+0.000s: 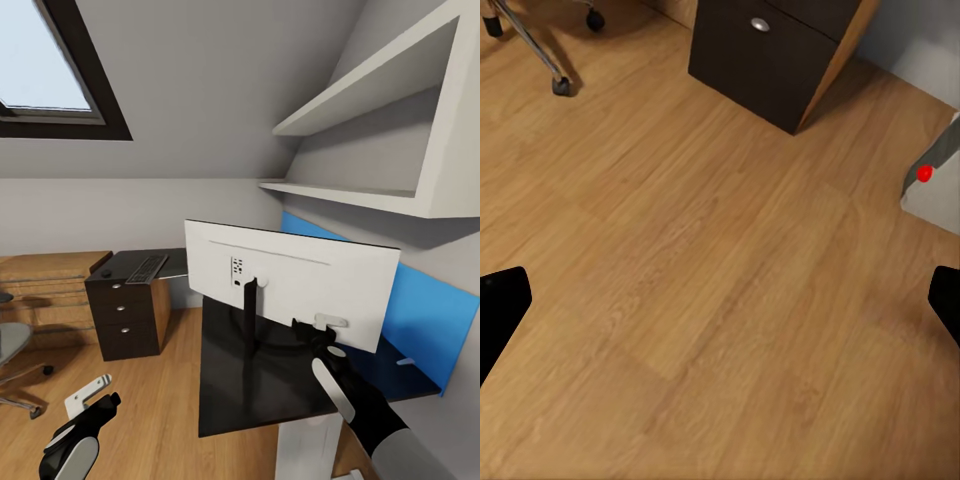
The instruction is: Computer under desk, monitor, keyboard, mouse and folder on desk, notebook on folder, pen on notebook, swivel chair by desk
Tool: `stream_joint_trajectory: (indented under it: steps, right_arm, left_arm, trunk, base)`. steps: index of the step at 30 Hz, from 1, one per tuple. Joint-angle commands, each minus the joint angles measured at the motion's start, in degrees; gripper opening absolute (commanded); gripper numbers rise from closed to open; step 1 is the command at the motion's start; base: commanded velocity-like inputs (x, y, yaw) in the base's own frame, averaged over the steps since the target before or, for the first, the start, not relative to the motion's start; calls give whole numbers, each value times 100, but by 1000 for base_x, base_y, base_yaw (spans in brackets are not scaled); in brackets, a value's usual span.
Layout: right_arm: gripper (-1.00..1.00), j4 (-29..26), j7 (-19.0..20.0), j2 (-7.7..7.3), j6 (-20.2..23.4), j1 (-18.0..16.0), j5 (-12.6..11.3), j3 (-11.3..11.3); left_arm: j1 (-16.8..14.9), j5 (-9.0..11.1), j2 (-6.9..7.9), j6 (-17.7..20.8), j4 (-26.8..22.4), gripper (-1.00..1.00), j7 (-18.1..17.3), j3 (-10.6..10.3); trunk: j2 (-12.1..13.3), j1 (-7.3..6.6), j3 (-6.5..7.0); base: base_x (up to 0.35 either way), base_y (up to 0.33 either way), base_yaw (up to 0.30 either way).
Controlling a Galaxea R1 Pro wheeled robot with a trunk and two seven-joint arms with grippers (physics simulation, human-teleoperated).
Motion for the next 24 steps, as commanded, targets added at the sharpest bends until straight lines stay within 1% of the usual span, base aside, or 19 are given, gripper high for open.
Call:
stream_joint_trajectory:
  steps: [1,8,11,15,21,24]
  right_arm:
    - [100,-9,-49,-8,20,-6,-30,-2]
    - [100,-8,-49,-93,19,-6,-31,-48]
    - [100,-8,-49,-103,19,-6,-32,-54]
    - [100,-8,-49,-106,19,-6,-36,-57]
    - [100,-13,-49,-112,19,-6,-38,-59]
    - [100,-16,-49,-140,19,-6,-39,-134]
  left_arm:
    - [-3,24,5,22,-8,100,40,-9]
    - [-6,16,5,18,-8,100,37,-14]
    - [-7,15,5,18,-8,100,35,-17]
    - [-7,15,5,20,-2,100,33,-18]
    - [-4,15,0,20,1,100,40,-18]
    - [-7,15,-2,18,1,100,41,-18]
  trunk:
    - [-4,0,-7]
    - [-4,0,-7]
    - [-4,0,-7]
    - [-4,0,-7]
    - [-4,0,-7]
    - [-4,0,-7]
  base:
    - [50,-8,0]
    - [178,-2,0]
    - [56,0,0]
    - [178,0,0]
    - [43,0,0]
    - [189,0,0]
